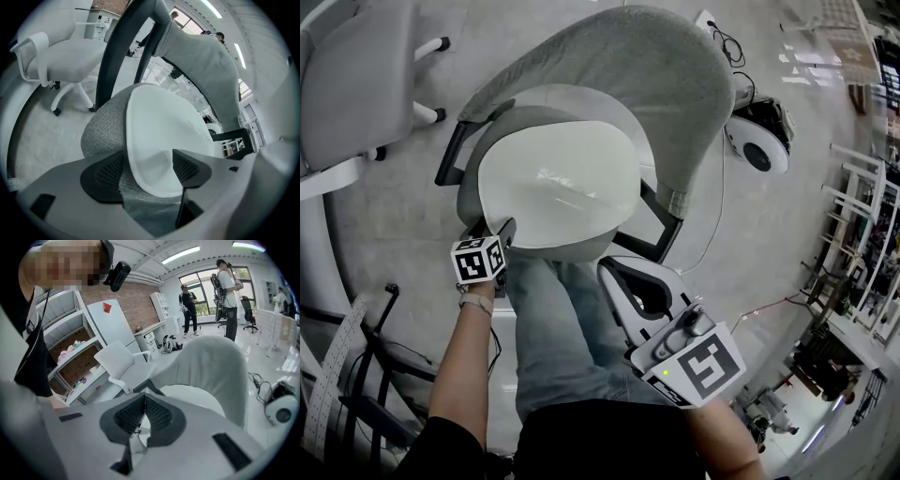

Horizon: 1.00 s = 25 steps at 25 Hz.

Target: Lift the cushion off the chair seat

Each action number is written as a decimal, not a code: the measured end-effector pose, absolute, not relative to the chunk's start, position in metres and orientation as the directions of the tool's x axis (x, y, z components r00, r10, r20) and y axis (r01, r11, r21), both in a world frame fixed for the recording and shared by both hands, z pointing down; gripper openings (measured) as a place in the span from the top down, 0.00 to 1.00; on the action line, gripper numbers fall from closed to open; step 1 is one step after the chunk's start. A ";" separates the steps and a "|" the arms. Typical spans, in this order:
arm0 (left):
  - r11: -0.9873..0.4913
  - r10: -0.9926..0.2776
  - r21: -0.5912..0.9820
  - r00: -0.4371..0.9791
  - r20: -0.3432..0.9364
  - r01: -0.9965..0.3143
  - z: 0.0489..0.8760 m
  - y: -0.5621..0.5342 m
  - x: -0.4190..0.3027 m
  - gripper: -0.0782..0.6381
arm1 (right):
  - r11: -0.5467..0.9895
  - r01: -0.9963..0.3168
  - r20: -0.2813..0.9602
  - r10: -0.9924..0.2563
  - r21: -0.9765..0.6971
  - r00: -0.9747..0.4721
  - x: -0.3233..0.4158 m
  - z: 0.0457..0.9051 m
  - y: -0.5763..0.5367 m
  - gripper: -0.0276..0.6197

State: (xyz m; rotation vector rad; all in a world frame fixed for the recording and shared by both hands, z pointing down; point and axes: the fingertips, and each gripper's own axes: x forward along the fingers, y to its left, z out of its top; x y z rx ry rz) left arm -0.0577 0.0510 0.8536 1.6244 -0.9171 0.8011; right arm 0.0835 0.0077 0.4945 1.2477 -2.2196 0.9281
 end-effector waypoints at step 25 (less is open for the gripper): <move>-0.158 -0.247 0.392 0.420 0.873 -0.907 0.828 0.041 -0.064 0.86 | 0.369 -0.861 0.644 -0.572 -0.350 -0.507 0.073 0.496 0.011 0.94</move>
